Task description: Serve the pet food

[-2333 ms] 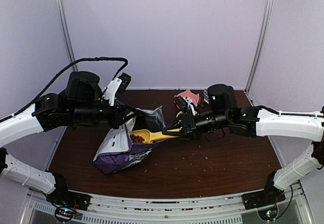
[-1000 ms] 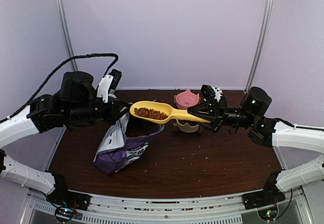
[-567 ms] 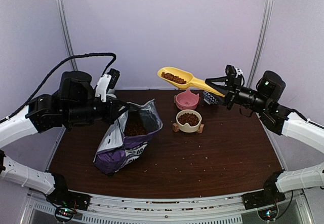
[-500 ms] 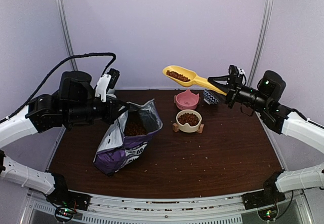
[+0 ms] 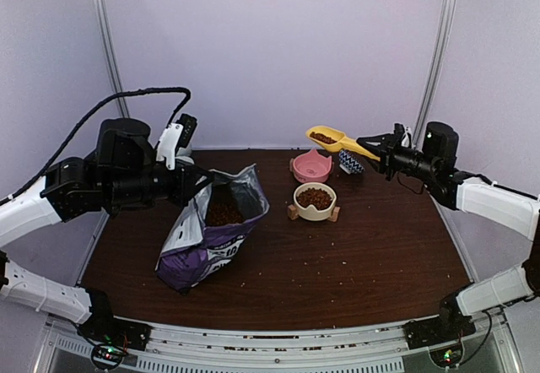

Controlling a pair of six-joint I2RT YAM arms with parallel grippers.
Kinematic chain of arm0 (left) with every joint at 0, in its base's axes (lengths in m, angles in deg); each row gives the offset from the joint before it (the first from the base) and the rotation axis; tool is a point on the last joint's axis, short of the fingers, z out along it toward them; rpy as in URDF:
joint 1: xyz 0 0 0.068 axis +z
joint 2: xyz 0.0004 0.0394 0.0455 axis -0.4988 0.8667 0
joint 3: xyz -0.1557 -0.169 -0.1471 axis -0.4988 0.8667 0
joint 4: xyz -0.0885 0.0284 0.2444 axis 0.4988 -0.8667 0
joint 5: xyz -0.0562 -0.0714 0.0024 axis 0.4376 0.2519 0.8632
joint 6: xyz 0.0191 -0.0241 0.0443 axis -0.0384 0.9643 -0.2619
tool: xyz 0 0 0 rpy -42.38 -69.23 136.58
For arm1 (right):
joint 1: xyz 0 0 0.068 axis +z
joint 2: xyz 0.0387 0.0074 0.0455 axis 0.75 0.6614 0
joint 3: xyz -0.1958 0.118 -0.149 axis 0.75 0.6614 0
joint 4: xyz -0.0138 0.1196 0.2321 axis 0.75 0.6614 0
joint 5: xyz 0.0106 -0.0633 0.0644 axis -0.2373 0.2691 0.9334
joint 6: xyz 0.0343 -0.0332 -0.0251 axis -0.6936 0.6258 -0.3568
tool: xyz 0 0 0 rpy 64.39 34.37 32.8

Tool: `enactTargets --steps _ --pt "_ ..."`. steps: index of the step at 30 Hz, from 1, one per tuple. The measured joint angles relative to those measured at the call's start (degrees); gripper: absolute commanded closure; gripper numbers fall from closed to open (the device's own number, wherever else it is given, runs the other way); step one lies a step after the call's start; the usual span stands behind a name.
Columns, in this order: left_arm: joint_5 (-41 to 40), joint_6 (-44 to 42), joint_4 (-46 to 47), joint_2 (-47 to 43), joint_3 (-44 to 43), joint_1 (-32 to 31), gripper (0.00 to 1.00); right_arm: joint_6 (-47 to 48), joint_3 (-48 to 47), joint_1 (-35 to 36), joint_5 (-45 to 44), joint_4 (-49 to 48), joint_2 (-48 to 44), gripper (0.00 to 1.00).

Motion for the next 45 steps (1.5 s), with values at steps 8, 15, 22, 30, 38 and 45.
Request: enactTargets --steps 8,15,22,30,38,45 --pt "-0.07 0.07 -0.04 -0.22 0.11 0.09 1.0 2.99 -3.23 -2.67 -0.55 1.4 8.76 1.0" --pt "-0.04 0.02 -0.04 -0.22 0.11 0.09 1.0 8.63 -9.38 -2.97 -1.31 6.58 14.34 1.0" --pt "-0.24 0.0 -0.07 -0.22 0.11 0.09 1.0 12.63 -14.6 -2.97 -2.67 10.47 19.28 1.0" --pt "-0.28 0.0 -0.07 -0.22 0.11 0.09 1.0 15.87 -18.21 -2.99 -4.98 15.63 22.77 1.0" --pt "-0.44 0.0 -0.07 -0.22 0.11 0.09 1.0 20.06 -23.1 -2.99 -7.61 21.51 24.81 1.0" --pt "-0.42 0.02 -0.07 -0.22 0.11 0.09 1.0 23.89 -27.12 -2.99 -9.66 26.4 26.21 1.0"
